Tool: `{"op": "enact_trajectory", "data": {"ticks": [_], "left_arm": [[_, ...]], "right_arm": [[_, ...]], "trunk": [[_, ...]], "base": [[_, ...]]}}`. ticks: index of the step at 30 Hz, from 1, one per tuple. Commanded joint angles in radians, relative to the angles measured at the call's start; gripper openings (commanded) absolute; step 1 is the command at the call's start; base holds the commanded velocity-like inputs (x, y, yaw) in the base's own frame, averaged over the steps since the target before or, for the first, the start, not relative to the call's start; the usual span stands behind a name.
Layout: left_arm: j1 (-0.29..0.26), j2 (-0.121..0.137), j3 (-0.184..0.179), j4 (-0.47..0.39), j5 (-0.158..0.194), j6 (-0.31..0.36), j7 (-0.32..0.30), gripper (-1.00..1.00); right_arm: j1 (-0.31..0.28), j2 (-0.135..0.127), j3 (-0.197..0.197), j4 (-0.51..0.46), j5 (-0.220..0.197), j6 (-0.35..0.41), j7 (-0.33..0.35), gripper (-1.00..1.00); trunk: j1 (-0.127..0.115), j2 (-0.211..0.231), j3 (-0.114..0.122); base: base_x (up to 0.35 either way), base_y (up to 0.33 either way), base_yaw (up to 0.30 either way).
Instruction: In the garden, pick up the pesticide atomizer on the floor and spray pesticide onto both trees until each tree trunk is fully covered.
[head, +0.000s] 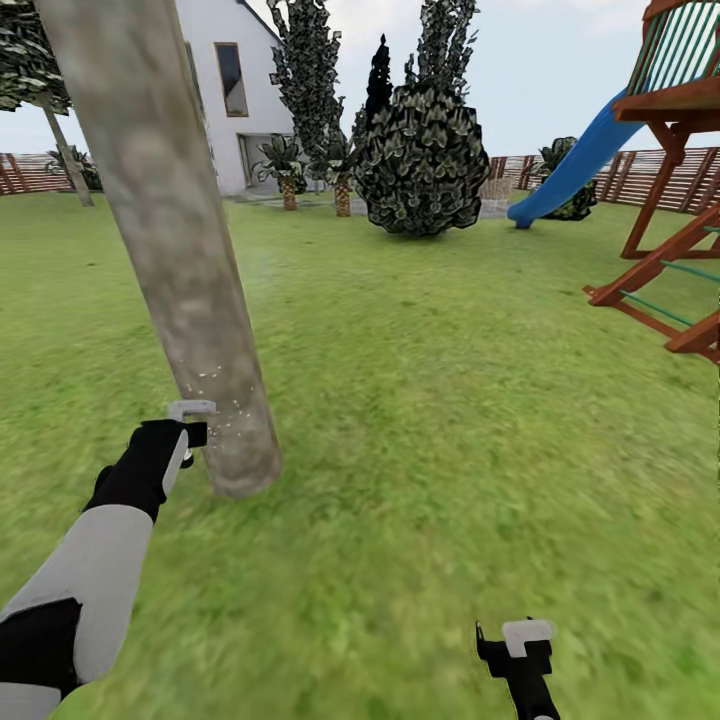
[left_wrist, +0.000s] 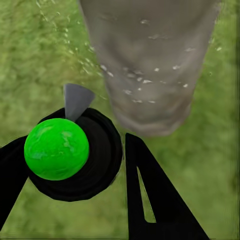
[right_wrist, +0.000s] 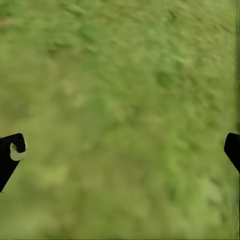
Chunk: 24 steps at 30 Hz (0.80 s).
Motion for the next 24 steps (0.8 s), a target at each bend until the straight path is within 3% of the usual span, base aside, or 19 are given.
{"op": "enact_trajectory", "data": {"ticks": [1, 9, 14, 18, 24], "left_arm": [[0.000, 0.000, 0.002, 0.001, -0.011, 0.005, -0.003, -1.00], [0.032, 0.002, 0.004, 0.026, -0.012, 0.005, 0.004, -1.00], [0.117, 0.003, 0.003, 0.025, -0.014, 0.002, 0.005, -1.00], [0.125, 0.001, 0.005, 0.023, -0.012, 0.001, 0.005, -1.00], [0.130, -0.004, 0.007, 0.027, -0.012, -0.006, 0.007, -1.00]], "right_arm": [[0.000, 0.000, 0.005, 0.000, 0.009, 0.001, -0.010, 1.00], [0.000, 0.000, 0.005, 0.000, 0.009, 0.001, -0.010, 1.00], [0.000, 0.000, 0.005, 0.000, 0.009, 0.001, -0.010, 1.00], [0.000, 0.000, 0.006, 0.000, 0.009, 0.001, -0.010, 1.00], [0.000, 0.000, 0.005, 0.000, 0.009, 0.001, -0.010, 1.00]], "trunk": [[0.000, 0.000, -0.001], [0.000, 0.000, -0.001], [0.000, 0.000, -0.001], [0.000, 0.000, -0.001], [0.000, 0.000, -0.001]], "base": [[0.003, -0.273, 0.000], [0.213, -0.196, 0.008], [0.281, -0.151, 0.268], [0.246, -0.180, 0.275], [0.094, -0.247, 0.034]]}}
